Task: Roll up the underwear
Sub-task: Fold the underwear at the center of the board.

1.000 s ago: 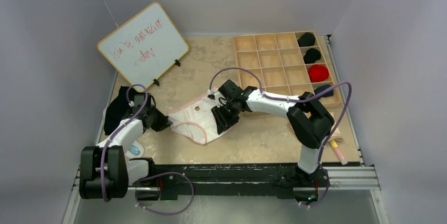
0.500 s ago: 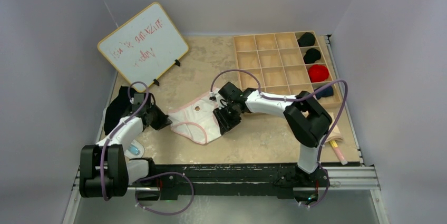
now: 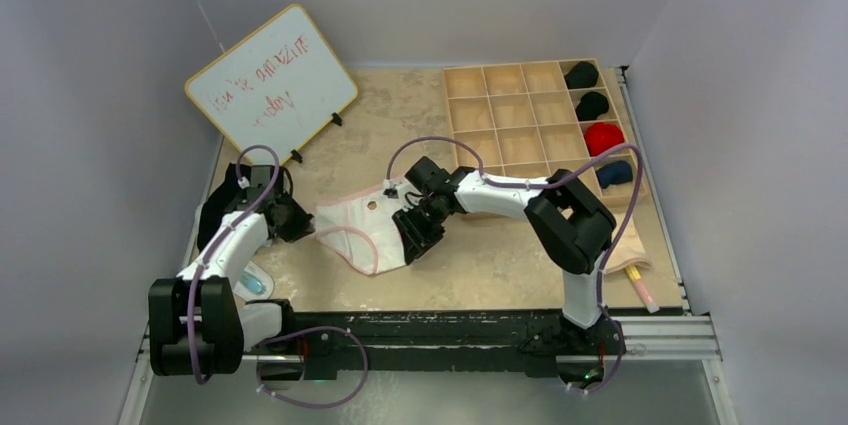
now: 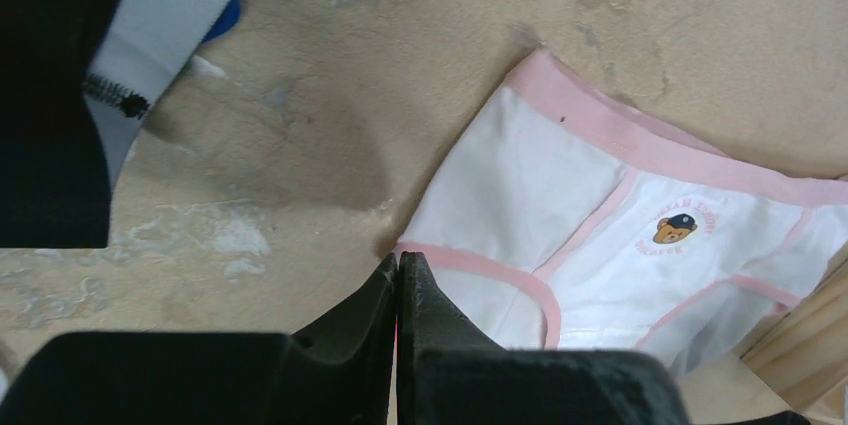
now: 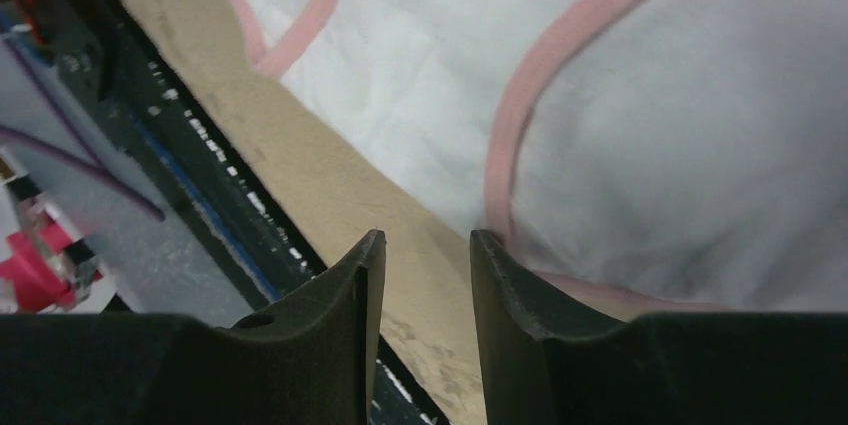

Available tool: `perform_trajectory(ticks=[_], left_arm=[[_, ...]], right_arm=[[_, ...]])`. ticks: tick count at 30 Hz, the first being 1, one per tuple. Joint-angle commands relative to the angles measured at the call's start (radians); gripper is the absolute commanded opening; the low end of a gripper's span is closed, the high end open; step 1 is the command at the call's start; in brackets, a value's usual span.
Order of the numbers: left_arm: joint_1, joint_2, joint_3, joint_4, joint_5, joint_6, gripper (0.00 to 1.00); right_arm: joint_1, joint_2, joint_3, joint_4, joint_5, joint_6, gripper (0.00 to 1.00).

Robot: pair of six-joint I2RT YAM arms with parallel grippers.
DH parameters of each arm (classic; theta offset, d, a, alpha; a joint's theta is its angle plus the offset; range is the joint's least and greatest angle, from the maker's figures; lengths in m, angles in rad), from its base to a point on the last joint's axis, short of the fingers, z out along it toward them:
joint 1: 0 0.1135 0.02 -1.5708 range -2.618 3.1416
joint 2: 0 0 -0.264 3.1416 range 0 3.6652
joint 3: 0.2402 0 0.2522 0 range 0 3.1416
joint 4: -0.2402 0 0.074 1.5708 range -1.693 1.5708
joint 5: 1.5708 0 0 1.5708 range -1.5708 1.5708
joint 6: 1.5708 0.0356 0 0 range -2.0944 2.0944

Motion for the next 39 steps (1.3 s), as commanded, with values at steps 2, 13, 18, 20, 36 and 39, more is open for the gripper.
perform_trajectory(ticks=[2,13,18,20,36,39], left_arm=[[0.006,-0.015,0.064,-0.046,-0.070,0.042,0.00],[0.005,-0.029,0.060,-0.054,-0.005,0.012,0.32],[0.005,-0.060,0.002,-0.026,0.030,-0.012,0.42],[0.006,-0.055,-0.013,-0.001,0.057,-0.008,0.41],[0.006,0.059,-0.074,0.114,0.028,-0.024,0.33],[0.006,0.061,-0.075,0.135,0.031,-0.022,0.33]], right_arm=[[0.007,-0.018,0.081,-0.024,-0.251,-0.036,0.40],[-0.030,-0.101,0.151,-0.113,0.043,-0.012,0.46],[-0.031,-0.105,0.178,-0.126,0.155,-0.012,0.47],[-0.032,-0.110,0.180,-0.123,0.167,-0.012,0.47],[-0.063,-0.111,0.193,-0.133,0.230,-0.032,0.49],[-0.066,-0.109,0.189,-0.135,0.226,-0.034,0.49]])
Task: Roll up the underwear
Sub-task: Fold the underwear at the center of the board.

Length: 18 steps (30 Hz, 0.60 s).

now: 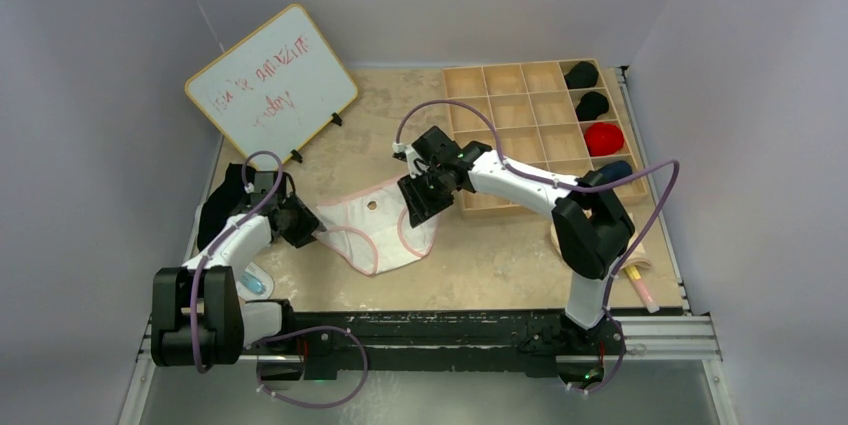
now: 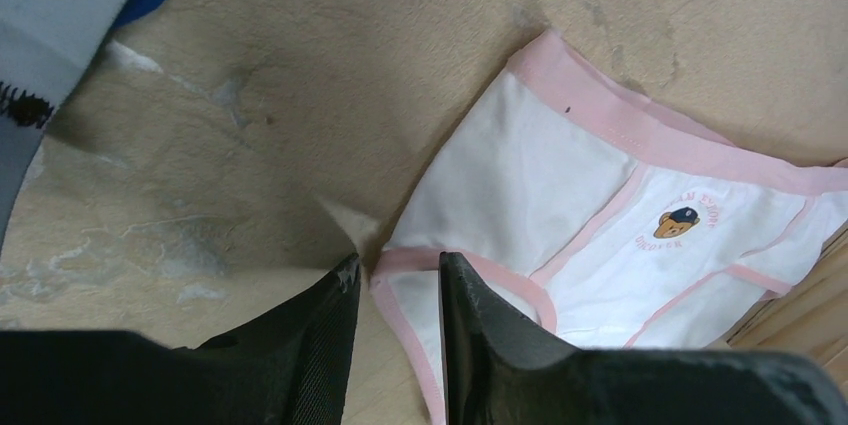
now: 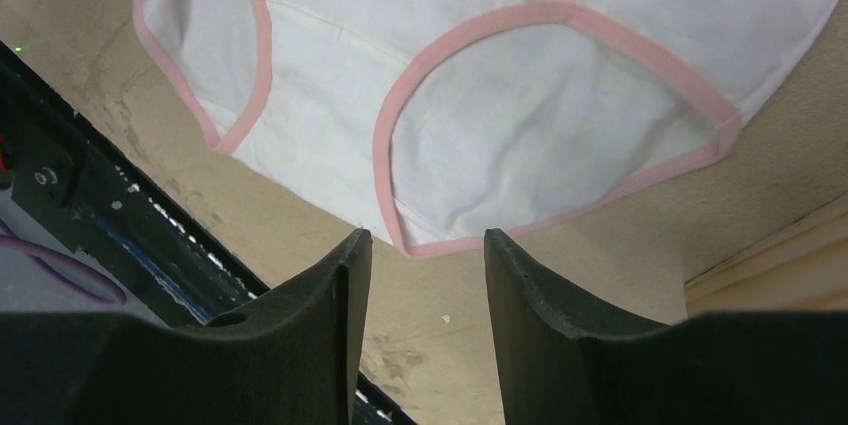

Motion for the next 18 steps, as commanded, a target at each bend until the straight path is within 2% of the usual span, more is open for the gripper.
perform_trajectory(ticks=[1,7,14,18], left_arm=[[0.005,0.018,-0.019,0.053,-0.025,-0.002,0.33],[0.005,0.018,-0.022,0.063,-0.042,0.008,0.33],[0.004,0.034,-0.028,0.107,0.010,0.054,0.14],[0.004,0.010,-0.031,0.124,0.036,0.057,0.07]], right_arm=[[-0.005,-0.038,0.028,-0.020,0.007,-0.015,0.49],[-0.008,-0.036,0.018,-0.016,-0.010,-0.011,0.49],[-0.009,-0.033,0.008,-0.014,-0.014,-0.013,0.48],[-0.020,-0.035,0.003,-0.011,-0.016,-0.013,0.48]])
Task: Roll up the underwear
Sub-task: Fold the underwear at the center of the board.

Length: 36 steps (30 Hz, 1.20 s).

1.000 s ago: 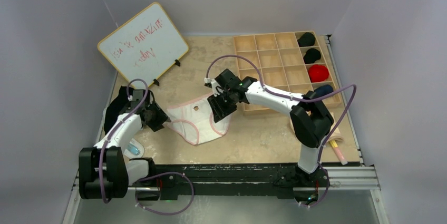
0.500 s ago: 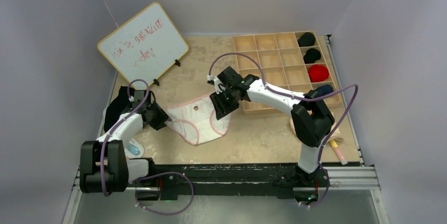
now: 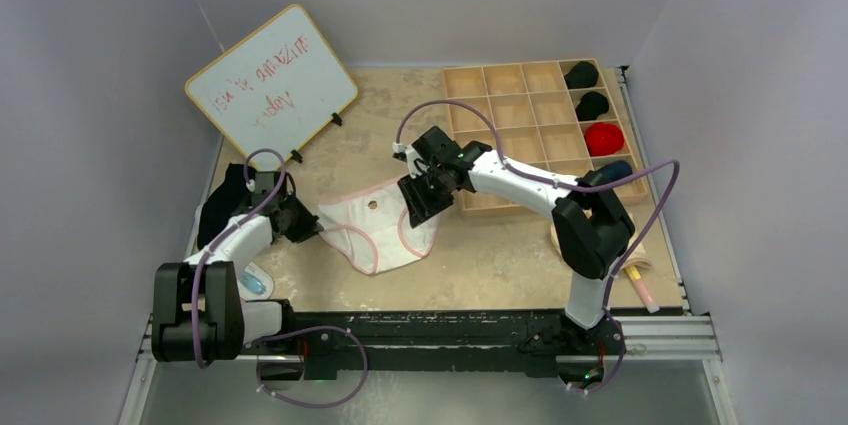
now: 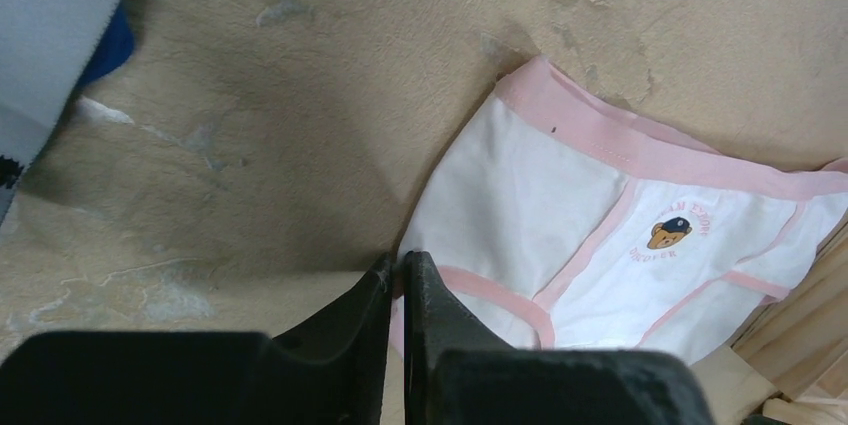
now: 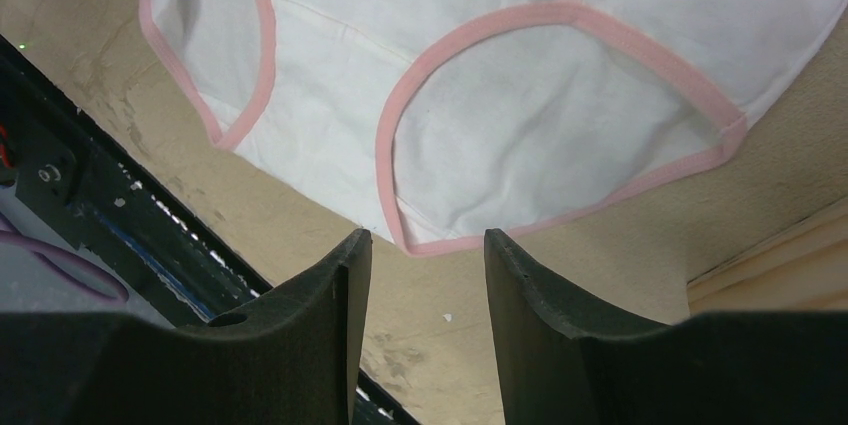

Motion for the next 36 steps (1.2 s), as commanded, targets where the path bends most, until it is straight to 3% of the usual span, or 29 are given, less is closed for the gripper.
perform_trajectory(ticks=[1,4,8,13,18,25,36], left_arm=[[0.004,-0.020,-0.015,0.034,0.031,0.028,0.05],[0.003,-0.050,-0.009,0.027,0.036,0.030,0.00],[0.004,-0.093,0.026,-0.017,0.023,0.042,0.00],[0.003,-0.138,0.108,-0.115,-0.086,0.075,0.00],[-0.009,-0.124,0.173,-0.108,-0.018,0.118,0.00],[-0.214,-0.024,0.334,-0.161,-0.108,0.099,0.00],[-0.410,0.150,0.521,-0.134,-0.083,-0.004,0.00]], right_arm=[[-0.017,-0.036,0.002,-0.007,-0.011,-0.013,0.48],[-0.032,-0.041,-0.008,-0.002,-0.021,-0.011,0.48],[-0.070,-0.052,-0.020,0.006,-0.040,0.000,0.48],[-0.111,-0.069,-0.021,0.011,-0.032,0.024,0.49],[-0.127,-0.085,-0.016,0.012,-0.018,0.034,0.50],[-0.145,-0.101,-0.002,0.025,-0.004,0.063,0.52],[-0.261,-0.153,-0.038,0.075,-0.003,0.149,0.52]])
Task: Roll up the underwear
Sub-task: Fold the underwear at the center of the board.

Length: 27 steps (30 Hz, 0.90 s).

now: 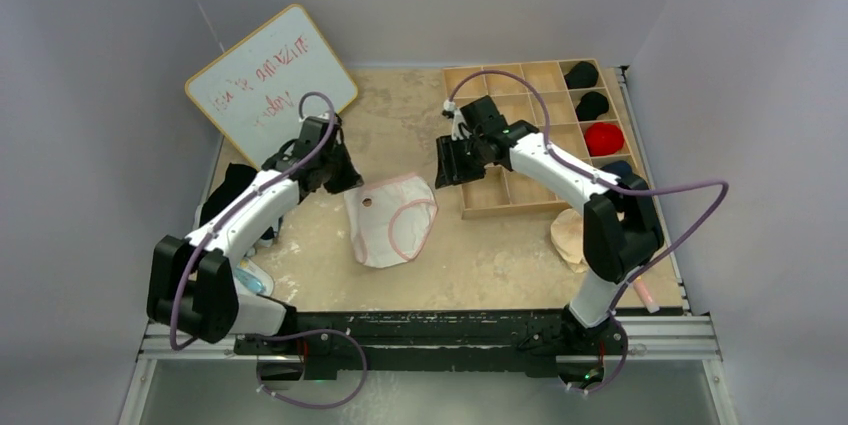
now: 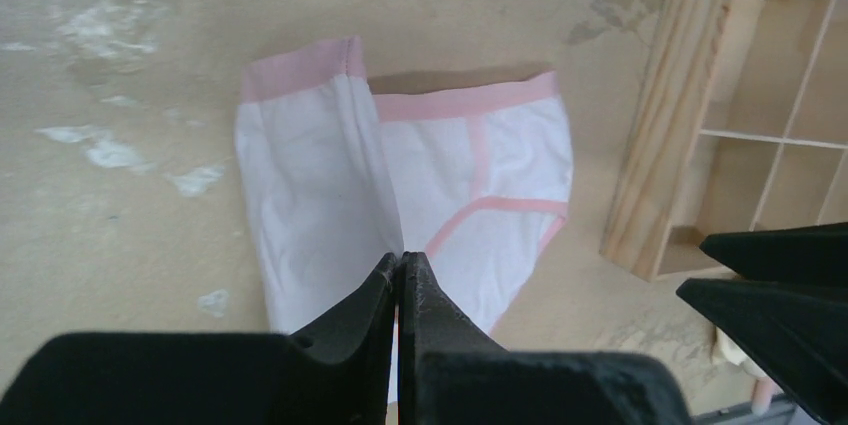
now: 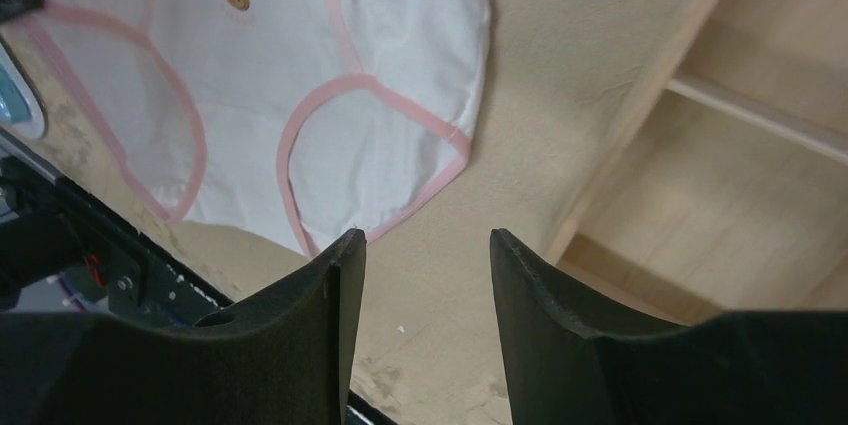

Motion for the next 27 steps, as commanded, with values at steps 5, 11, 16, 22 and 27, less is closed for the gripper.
perform_trajectory(ticks=[5,11,16,22,27], left_arm=[[-0.175,0.171,0.187,0.044,-0.005,-0.080,0.00],[-0.257,0.324,0.328,0.036,-0.010,-0.118,0.00],[-0.297,0.444,0.446,0.000,-0.034,-0.148,0.00],[-0.310,0.535,0.493,-0.026,-0.090,-0.199,0.00],[-0.312,0.560,0.434,0.114,0.023,-0.212,0.05]], right_arm=[[-0.113,-0.070,-0.030,0.064,-0.072,0.067,0.52],[-0.170,-0.080,-0.027,0.064,-0.118,0.071,0.51],[-0.189,-0.095,-0.047,0.069,-0.129,0.075,0.51],[-0.193,-0.099,-0.074,0.071,-0.138,0.074,0.51],[-0.193,-0.089,-0.076,0.073,-0.153,0.073,0.51]])
